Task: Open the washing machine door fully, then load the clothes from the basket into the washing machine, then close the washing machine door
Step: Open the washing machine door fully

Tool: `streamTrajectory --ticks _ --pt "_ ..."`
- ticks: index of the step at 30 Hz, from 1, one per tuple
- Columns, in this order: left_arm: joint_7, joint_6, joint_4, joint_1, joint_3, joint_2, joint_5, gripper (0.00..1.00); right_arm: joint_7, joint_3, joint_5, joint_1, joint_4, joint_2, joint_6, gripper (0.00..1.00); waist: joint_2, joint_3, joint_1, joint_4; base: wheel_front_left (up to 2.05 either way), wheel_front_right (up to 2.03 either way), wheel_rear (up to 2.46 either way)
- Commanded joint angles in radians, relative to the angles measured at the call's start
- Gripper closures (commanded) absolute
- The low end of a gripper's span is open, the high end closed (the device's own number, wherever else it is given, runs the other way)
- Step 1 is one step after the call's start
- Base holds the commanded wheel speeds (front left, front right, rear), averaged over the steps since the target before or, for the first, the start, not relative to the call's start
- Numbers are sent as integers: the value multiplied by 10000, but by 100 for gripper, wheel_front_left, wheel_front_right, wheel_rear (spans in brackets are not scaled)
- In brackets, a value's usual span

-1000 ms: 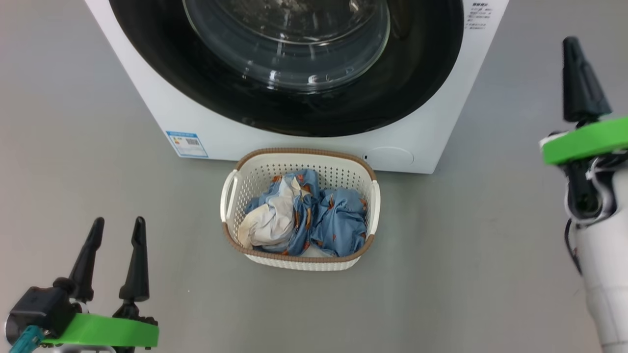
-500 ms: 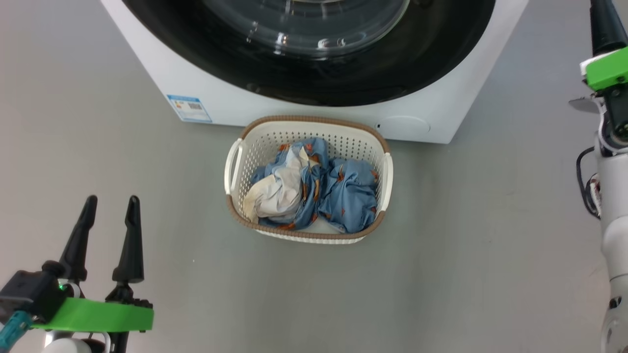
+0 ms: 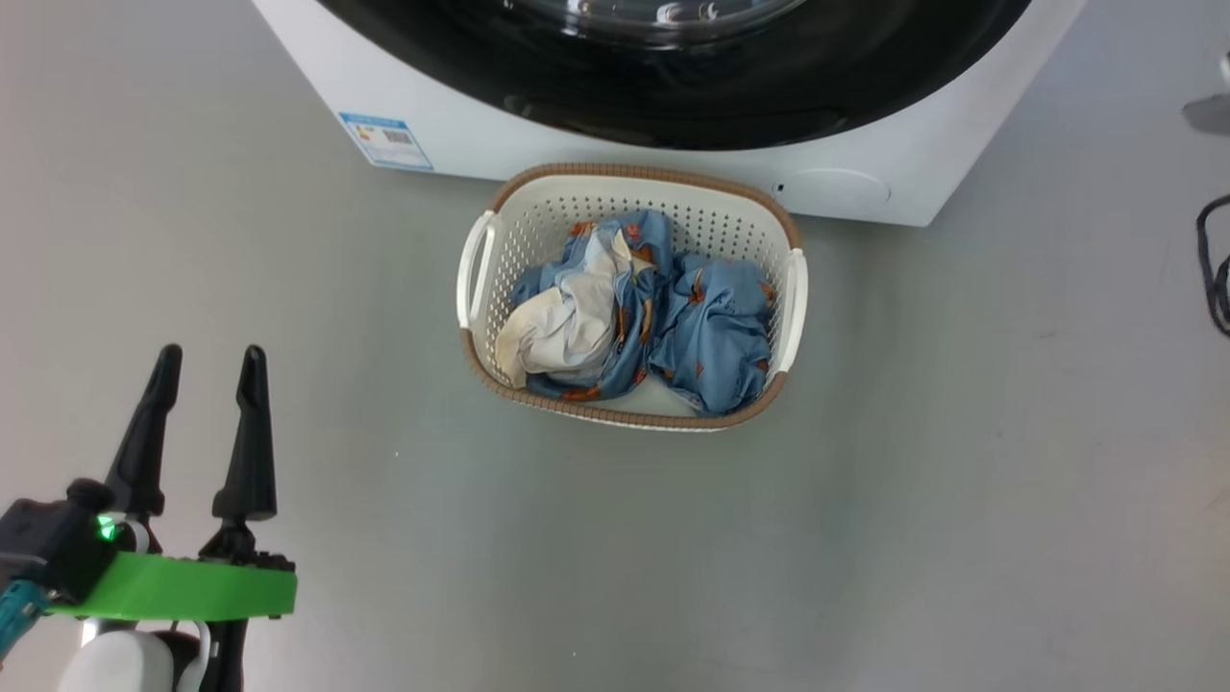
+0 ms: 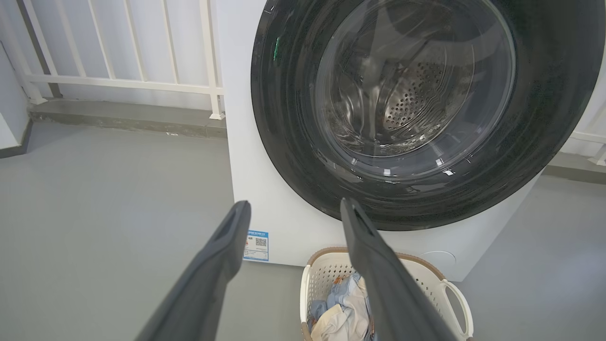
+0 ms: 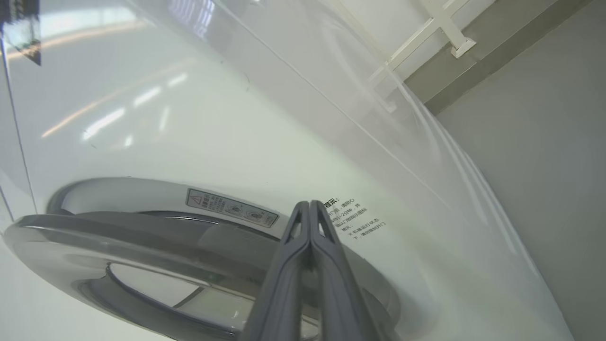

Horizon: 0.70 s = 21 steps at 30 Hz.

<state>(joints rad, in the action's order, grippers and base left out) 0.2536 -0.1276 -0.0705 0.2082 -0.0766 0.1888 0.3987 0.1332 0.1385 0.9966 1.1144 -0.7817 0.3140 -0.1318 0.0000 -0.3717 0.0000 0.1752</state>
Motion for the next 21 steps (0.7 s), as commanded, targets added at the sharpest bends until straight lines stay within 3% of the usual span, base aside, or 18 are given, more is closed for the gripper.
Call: streamTrajectory --ticks 1,21 --pt "82 -31 273 282 327 337 27 0 145 -128 235 388 220 -58 11 100 0 -182 0 113 0 0 0" --pt "82 -31 128 544 168 275 139 0 1874 -956 1050 1796 -298 261 11 100 0 -648 0 381 0 0 0"
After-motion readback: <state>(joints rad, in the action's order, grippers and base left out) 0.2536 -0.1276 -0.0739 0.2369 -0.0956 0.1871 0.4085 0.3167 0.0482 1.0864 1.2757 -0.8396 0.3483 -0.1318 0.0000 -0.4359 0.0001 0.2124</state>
